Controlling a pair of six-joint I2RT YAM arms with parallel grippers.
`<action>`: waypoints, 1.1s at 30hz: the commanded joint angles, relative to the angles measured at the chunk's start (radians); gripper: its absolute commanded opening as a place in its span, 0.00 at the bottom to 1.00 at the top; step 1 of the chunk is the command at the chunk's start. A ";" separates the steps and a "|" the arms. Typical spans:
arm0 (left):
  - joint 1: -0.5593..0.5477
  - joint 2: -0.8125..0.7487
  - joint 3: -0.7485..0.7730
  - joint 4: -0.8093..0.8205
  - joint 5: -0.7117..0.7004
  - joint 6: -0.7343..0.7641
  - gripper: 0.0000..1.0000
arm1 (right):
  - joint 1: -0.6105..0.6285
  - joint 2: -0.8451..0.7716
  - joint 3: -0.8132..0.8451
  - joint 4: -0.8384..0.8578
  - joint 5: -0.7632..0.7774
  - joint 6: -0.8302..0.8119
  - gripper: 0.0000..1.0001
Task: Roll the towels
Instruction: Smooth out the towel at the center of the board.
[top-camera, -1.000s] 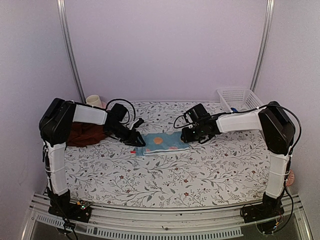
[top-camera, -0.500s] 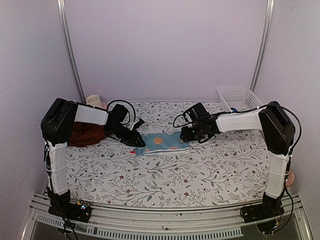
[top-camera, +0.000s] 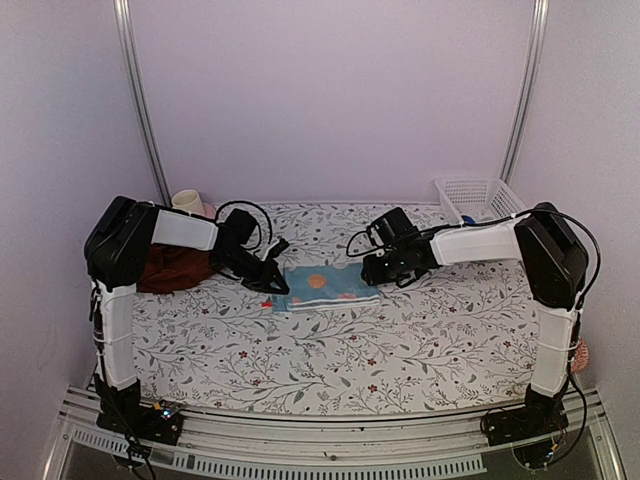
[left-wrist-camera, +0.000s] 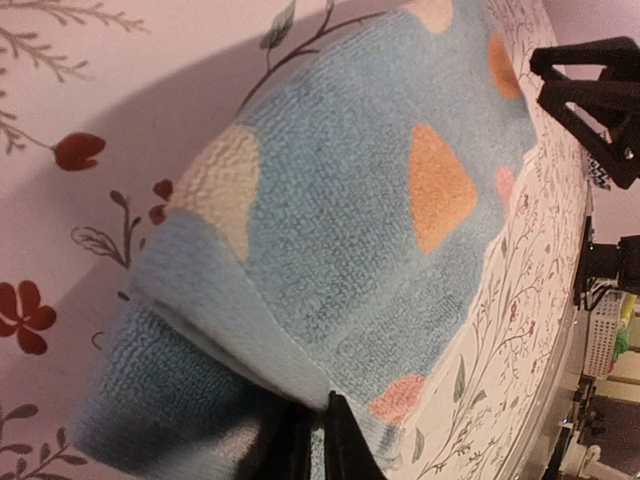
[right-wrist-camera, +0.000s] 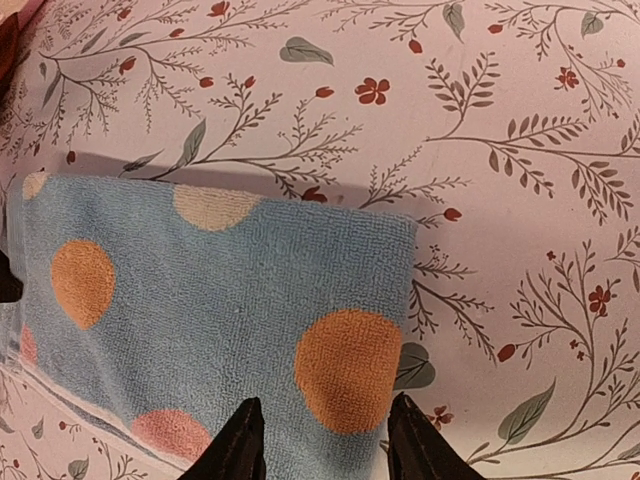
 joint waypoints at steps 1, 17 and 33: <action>-0.002 0.010 0.025 -0.001 0.036 0.012 0.02 | 0.007 0.013 0.015 -0.008 0.022 -0.002 0.43; -0.002 -0.107 -0.012 -0.024 0.058 0.031 0.00 | 0.005 0.021 0.019 -0.011 0.035 -0.005 0.43; 0.006 -0.121 -0.070 -0.031 -0.002 0.032 0.00 | 0.006 0.047 0.048 -0.037 0.047 -0.021 0.44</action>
